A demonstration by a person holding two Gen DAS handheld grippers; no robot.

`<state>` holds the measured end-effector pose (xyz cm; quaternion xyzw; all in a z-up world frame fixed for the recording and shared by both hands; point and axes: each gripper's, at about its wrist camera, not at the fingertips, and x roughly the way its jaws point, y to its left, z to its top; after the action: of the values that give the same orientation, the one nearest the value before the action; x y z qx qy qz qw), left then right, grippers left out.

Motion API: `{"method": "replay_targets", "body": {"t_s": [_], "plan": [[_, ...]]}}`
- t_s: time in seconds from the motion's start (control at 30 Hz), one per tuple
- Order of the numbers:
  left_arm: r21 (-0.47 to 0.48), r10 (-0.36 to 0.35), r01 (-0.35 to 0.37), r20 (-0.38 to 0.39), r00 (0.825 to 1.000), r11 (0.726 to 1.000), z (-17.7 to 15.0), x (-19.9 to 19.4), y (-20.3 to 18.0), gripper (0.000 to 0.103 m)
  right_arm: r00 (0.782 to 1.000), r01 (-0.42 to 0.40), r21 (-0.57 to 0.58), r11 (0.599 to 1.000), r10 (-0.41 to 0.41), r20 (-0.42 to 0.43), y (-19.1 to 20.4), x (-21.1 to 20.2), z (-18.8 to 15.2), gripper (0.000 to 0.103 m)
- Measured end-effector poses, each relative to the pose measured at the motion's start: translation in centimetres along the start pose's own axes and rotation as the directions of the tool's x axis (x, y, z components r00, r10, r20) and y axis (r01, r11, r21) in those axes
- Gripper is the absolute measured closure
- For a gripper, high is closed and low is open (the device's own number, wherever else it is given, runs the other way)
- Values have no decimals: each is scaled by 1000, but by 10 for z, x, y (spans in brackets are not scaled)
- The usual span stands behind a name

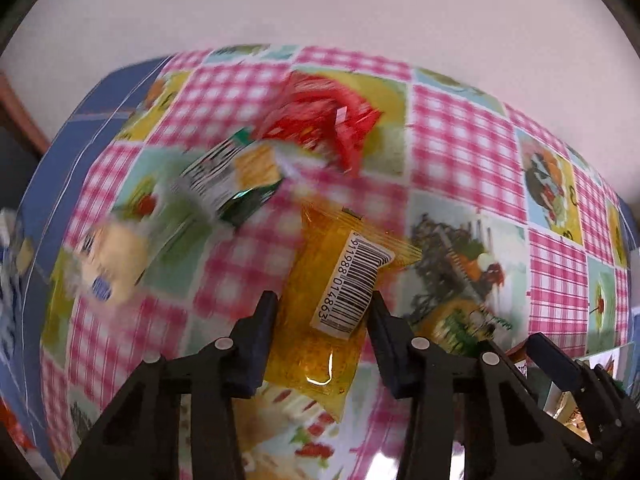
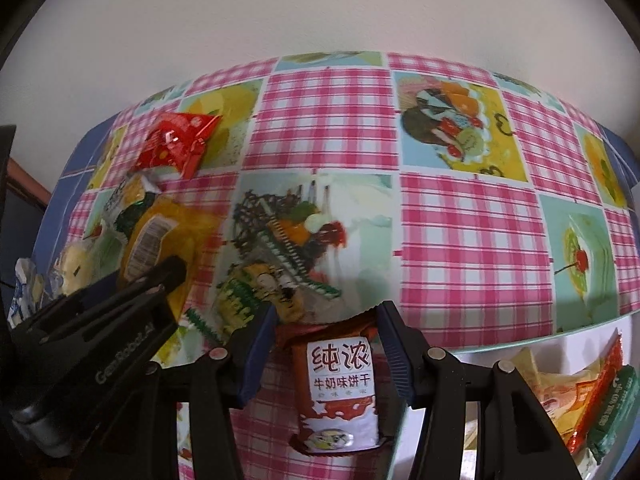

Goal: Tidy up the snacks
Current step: 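Grasp the yellow bread roll pack with left tool while right tool grasps milk biscuit packet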

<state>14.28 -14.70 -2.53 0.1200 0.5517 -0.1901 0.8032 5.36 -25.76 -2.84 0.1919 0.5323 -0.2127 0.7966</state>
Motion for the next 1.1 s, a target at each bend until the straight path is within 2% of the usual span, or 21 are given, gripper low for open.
{"method": "replay_targets", "body": {"t_s": [0.07,0.17,0.37,0.7,0.97,1.03,1.1], "plan": [[-59,-1,0,-28,1000,998,-2,-2,13,57,1000,-10,-6,1000,9,-11,5,1,-1,48],[-97,-7,2,-49,999,995,-9,-4,25,57,998,-49,5,999,50,-46,10,4,-4,48],[-168,-47,32,-87,995,985,-24,-7,49,58,994,-50,10,999,50,-99,17,3,-17,47],[-221,-126,100,-103,987,970,-46,-11,74,60,987,-54,4,999,54,-148,21,-8,-44,47],[-231,-148,116,-126,981,966,-66,-27,84,61,985,-59,8,998,60,-162,17,-17,-66,46],[-237,-156,122,-130,979,964,-73,-30,84,61,984,-66,13,998,67,-167,9,-20,-76,38],[-240,-163,128,-135,977,962,-81,-33,84,61,983,-67,13,998,68,-172,8,-21,-82,38]]}}
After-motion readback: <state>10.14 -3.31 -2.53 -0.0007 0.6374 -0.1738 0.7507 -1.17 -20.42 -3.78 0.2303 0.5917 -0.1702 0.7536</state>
